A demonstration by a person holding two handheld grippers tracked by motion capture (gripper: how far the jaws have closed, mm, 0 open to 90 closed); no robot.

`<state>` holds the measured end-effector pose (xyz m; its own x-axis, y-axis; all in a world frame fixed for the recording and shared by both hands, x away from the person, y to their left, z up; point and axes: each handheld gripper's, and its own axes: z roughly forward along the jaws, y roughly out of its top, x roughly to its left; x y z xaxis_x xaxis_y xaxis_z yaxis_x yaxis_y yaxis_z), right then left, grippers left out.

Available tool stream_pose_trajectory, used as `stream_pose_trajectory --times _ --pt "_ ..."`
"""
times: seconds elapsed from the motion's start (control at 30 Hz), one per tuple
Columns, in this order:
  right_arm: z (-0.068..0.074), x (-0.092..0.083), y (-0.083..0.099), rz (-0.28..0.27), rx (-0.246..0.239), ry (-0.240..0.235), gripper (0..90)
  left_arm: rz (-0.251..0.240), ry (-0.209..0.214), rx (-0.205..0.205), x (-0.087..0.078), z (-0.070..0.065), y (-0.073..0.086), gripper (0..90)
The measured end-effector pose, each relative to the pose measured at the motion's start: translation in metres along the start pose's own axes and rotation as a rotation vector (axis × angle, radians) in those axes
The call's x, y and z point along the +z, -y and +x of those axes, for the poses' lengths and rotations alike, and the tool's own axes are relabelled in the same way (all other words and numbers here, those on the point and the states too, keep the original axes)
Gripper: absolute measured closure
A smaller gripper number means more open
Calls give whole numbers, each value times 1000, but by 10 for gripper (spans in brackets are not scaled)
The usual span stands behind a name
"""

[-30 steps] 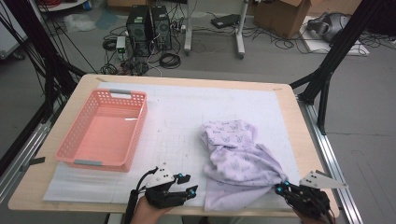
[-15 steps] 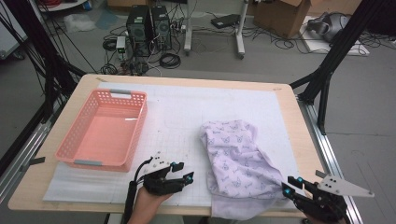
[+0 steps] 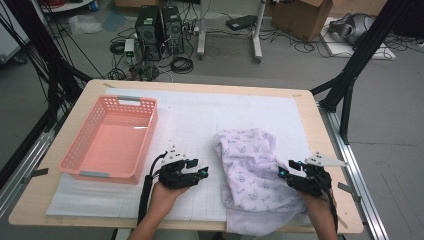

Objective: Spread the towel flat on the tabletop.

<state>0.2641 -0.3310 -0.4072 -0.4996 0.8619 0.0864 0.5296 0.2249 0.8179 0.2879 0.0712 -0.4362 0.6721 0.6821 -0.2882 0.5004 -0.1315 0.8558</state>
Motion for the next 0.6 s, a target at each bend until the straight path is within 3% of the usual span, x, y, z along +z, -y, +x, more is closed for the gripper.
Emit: stream_pose_trajectory --times 0.17,0.3,0.37,0.47,0.5,0.53,0.6 --pt "-8 37 -10 76 3 26 505 4 -6 3 9 8 -7 465" --pt "-16 59 -7 188 13 -3 688 -23 -23 2 15 13 -15 473" --pt "-18 54 -6 190 -30 -3 811 7 -36 15 19 17 -20 473" --pt "-26 42 -5 218 -56 47 830 1 -41 5 26 21 -27 473" --pt "-35 30 -1 229 -56 92 830 -7 -41 -2 28 22 -29 473" --pt "-35 30 -1 229 -56 92 830 -8 -40 -9 30 22 -30 473" --pt "-46 19 5 243 -30 146 829 7 -35 -16 36 23 -32 472"
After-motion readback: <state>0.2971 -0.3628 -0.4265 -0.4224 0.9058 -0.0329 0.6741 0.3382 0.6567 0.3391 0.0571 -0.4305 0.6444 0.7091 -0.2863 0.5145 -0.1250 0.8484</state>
